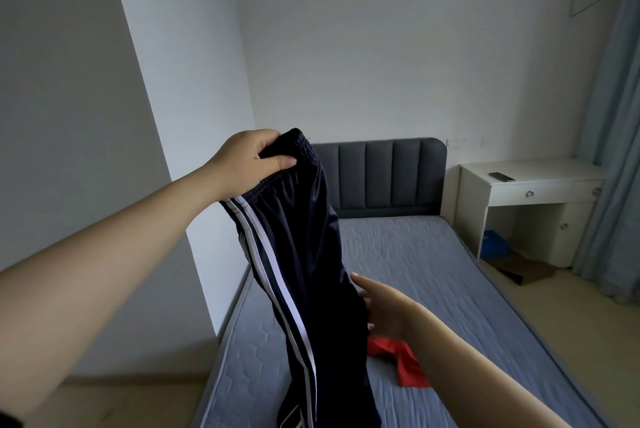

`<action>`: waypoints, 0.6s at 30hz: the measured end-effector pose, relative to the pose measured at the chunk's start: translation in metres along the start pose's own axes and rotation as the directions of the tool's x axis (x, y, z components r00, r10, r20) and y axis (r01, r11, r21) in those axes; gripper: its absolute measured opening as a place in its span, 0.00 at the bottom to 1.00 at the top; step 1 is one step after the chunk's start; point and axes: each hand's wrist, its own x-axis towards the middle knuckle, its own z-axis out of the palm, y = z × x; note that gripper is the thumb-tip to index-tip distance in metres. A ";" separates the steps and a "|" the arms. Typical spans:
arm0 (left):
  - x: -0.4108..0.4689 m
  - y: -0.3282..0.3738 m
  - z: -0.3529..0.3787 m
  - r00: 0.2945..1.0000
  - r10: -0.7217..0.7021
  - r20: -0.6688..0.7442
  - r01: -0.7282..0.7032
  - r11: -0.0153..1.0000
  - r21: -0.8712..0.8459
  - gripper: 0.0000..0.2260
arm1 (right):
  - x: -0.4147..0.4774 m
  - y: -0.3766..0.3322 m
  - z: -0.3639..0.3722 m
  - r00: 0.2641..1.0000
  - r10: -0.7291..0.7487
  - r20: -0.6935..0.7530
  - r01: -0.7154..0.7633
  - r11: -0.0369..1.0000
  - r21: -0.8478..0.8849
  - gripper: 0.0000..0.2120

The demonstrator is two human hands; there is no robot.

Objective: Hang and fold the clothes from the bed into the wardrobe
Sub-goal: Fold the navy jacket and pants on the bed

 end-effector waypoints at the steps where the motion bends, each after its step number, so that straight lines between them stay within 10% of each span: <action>1: 0.000 -0.002 -0.001 1.000 -0.005 0.001 0.005 1.000 0.000 0.11 | 0.000 -0.001 0.003 0.994 -0.048 -0.098 0.051 0.998 0.027 0.15; 6: -0.005 -0.026 -0.008 0.993 -0.114 -0.009 0.115 0.990 0.076 0.14 | -0.015 -0.013 -0.007 0.806 -0.282 -0.520 0.399 0.908 0.126 0.05; 11: -0.012 -0.049 -0.006 0.973 -0.229 -0.005 0.227 0.963 0.146 0.14 | -0.049 -0.034 -0.026 0.773 -0.474 -0.422 0.504 0.862 -0.045 0.04; 18: -0.015 -0.056 0.006 0.962 -0.252 0.103 0.248 0.968 0.044 0.08 | -0.063 -0.053 -0.045 0.524 -0.628 -0.575 0.538 0.768 -0.349 0.02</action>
